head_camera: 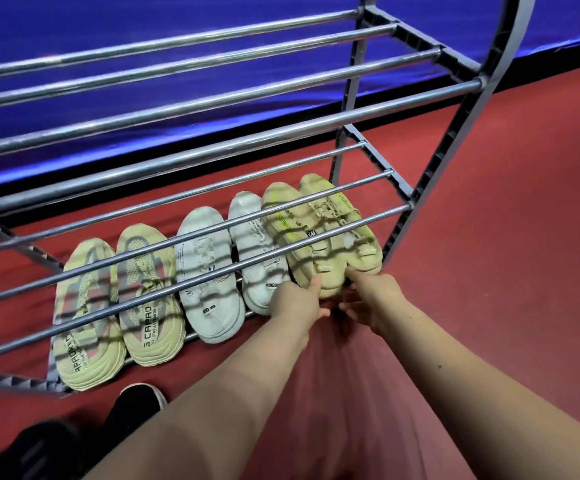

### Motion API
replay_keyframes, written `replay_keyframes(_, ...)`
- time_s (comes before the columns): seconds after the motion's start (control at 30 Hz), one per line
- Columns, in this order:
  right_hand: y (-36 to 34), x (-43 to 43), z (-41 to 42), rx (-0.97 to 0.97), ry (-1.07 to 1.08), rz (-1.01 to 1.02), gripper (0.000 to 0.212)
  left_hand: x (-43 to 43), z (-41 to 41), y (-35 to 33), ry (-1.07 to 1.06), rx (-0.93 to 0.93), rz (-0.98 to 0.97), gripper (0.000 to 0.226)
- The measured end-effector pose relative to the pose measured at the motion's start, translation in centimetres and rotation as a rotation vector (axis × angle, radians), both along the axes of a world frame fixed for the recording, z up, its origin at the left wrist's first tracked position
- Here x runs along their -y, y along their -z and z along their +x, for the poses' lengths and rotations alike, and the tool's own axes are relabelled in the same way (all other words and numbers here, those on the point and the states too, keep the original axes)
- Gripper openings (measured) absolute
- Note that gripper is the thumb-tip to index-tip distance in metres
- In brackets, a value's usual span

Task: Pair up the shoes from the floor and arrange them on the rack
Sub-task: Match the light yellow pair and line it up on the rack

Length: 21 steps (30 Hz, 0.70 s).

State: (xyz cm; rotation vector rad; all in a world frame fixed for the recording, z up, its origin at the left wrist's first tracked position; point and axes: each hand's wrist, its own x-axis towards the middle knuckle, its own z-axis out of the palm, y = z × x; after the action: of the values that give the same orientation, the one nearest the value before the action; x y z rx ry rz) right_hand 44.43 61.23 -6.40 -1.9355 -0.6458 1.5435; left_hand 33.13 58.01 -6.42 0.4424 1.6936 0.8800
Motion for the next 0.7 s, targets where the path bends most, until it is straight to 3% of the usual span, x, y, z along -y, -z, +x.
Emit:
replay_keyframes(0.17, 0.6, 0.8, -2.3, -0.139, 0.035, -0.004, 0.024, 2.7, -4.0, -0.8, -0.107, -0.209, -0.015, 0.037)
replay_keyframes(0.3, 0.7, 0.1, -2.4, -0.238, 0.056, -0.067, 0.017, 3.1, -5.4, -1.1, -0.235, 0.056, -0.176, 0.041)
replay_keyframes(0.43, 0.0, -0.1, -2.7, -0.255, 0.014, -0.110, 0.016, 1.4, -5.3, -0.7, -0.436, 0.336, -0.146, 0.038)
replay_keyframes(0.7, 0.1, 0.2, -2.5, -0.304, 0.079, -0.084, 0.016, 1.4, -4.7, -1.3, -0.604, 0.361, -0.171, 0.013)
